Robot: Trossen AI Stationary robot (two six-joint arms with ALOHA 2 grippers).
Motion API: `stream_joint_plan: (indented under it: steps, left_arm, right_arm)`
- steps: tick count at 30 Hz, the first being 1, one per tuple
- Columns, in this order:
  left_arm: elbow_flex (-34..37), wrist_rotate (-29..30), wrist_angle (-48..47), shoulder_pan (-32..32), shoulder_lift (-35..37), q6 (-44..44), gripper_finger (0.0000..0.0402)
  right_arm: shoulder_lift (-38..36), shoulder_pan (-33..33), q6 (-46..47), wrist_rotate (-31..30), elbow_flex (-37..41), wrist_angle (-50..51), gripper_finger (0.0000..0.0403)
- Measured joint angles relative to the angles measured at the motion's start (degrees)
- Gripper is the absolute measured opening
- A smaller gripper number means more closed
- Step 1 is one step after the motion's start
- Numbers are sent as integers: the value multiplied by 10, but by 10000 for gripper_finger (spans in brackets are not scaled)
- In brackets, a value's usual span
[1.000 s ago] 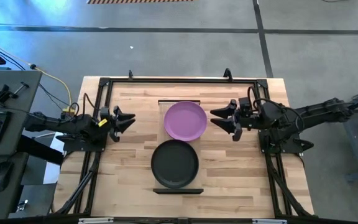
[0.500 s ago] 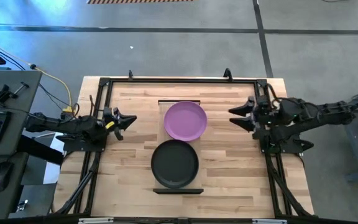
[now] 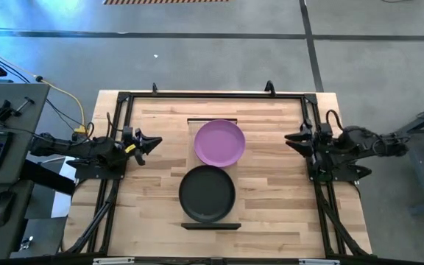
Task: Place and stack plates onto a shelf
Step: Return to Home Position
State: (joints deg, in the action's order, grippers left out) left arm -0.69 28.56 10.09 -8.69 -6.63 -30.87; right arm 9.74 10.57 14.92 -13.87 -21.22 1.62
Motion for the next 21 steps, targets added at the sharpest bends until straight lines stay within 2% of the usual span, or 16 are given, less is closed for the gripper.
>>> stream_joint_plan:
  steps: [3, 4, 8, 11, 21]
  left_arm:
    - [0, 0, 0, 0, 0, 0, 21]
    - [0, 0, 0, 0, 0, 0, 21]
    - [0, -1, 0, 0, 0, 0, 21]
    - [0, -1, 0, 0, 0, 0, 21]
    - [0, 1, -5, 0, -2, 0, 21]
  right_arm:
    - [-33, -14, -27, 23, 50, -12, 23]
    - [-45, -20, -35, 32, 67, -20, 12]
    - [-97, -50, -18, 74, 119, -35, 20]
    - [-94, -62, -15, 107, 145, -41, 7]
    - [-94, -64, -51, 134, 206, -95, 1]
